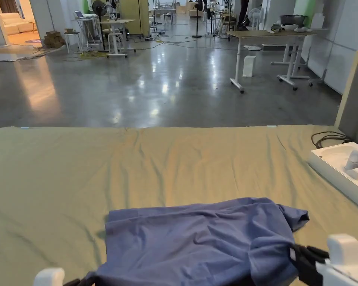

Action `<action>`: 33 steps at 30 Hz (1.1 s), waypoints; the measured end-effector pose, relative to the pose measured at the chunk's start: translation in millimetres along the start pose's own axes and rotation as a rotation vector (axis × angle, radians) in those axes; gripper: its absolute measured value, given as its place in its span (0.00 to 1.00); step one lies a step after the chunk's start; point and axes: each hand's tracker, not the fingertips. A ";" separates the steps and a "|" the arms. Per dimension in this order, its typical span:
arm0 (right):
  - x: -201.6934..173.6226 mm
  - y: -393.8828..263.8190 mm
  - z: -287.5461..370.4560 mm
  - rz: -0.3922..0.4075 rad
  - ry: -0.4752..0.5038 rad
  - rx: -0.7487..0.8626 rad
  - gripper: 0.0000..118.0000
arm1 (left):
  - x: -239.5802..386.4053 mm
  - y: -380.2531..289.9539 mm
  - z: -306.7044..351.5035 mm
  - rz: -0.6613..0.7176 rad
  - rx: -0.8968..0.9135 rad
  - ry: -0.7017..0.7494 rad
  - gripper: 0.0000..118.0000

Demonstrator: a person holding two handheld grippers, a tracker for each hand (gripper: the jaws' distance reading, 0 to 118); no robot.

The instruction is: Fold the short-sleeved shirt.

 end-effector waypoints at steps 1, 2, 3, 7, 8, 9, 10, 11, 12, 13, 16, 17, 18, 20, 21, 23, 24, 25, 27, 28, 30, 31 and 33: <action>-1.5 -11.6 15.5 0.013 0.012 -0.003 0.01 | 0.2 -10.4 11.9 -0.012 -0.004 0.002 0.04; -3.9 -24.4 33.4 0.031 0.015 -0.005 0.01 | 2.1 -22.2 29.8 -0.022 -0.006 -0.003 0.04; -6.6 -35.8 49.6 0.036 0.020 -0.019 0.01 | 3.0 -34.3 44.3 -0.035 0.004 -0.006 0.04; -15.0 -75.1 98.7 0.039 0.035 -0.048 0.01 | 5.0 -65.1 86.1 -0.025 -0.005 -0.013 0.04; -17.6 -85.8 108.3 0.044 0.022 -0.071 0.01 | 4.3 -70.3 94.7 -0.027 -0.007 -0.017 0.04; -19.6 -95.3 116.2 0.035 0.022 -0.092 0.01 | 4.1 -75.0 100.5 -0.038 -0.006 0.000 0.04; -28.7 -97.0 124.5 0.026 0.022 -0.101 0.01 | 2.3 -78.3 105.5 -0.035 -0.012 0.005 0.04; -31.8 -103.4 131.2 0.022 0.017 -0.120 0.01 | -1.4 -81.2 110.3 -0.022 -0.027 -0.002 0.05; -34.2 -109.7 137.3 0.025 0.010 -0.123 0.01 | -2.4 -85.0 114.8 -0.028 -0.030 -0.004 0.05; -35.7 -114.7 141.9 0.020 0.008 -0.135 0.01 | -3.0 -88.6 118.4 -0.047 -0.039 -0.001 0.04; -36.2 -123.0 150.5 0.019 -0.014 -0.164 0.01 | -5.1 -98.2 124.1 -0.090 -0.067 -0.012 0.04; -36.3 -124.8 151.1 0.011 -0.022 -0.180 0.01 | -4.4 -100.7 124.4 -0.112 -0.080 -0.010 0.04; -25.4 -130.0 150.8 0.012 -0.015 -0.182 0.01 | -3.5 -102.9 124.0 -0.117 -0.086 -0.011 0.04; -23.2 -132.9 149.2 0.013 -0.020 -0.199 0.01 | -4.0 -105.8 121.2 -0.126 -0.104 -0.011 0.04; -23.3 -133.8 147.4 0.014 -0.022 -0.203 0.01 | -4.6 -107.3 118.9 -0.130 -0.111 -0.008 0.04; -26.0 -131.2 144.8 0.005 -0.029 -0.209 0.01 | -4.0 -107.9 114.6 -0.128 -0.119 -0.006 0.04; -26.0 -131.1 142.9 -0.008 -0.026 -0.219 0.01 | -5.6 -107.8 112.4 -0.119 -0.129 -0.010 0.04; -25.5 -131.1 141.2 -0.025 -0.014 -0.231 0.01 | -8.1 -107.6 109.3 -0.104 -0.153 -0.018 0.05; -10.8 -138.8 137.6 -0.056 -0.026 -0.251 0.28 | -12.2 -109.2 107.5 -0.092 -0.168 -0.017 0.30; -8.3 -140.2 138.3 -0.074 -0.030 -0.255 0.59 | -11.6 -109.0 108.0 -0.090 -0.186 0.007 0.57; 2.3 -146.0 144.1 -0.098 -0.057 -0.226 0.98 | -7.3 -106.3 116.1 -0.083 -0.185 0.015 0.94; 5.1 -143.3 150.2 -0.114 -0.075 -0.185 0.96 | -2.1 -98.5 124.1 -0.083 -0.171 0.012 0.94; 6.0 -130.8 162.2 -0.149 -0.122 -0.117 0.93 | 15.6 -77.7 139.6 -0.118 -0.093 0.015 0.94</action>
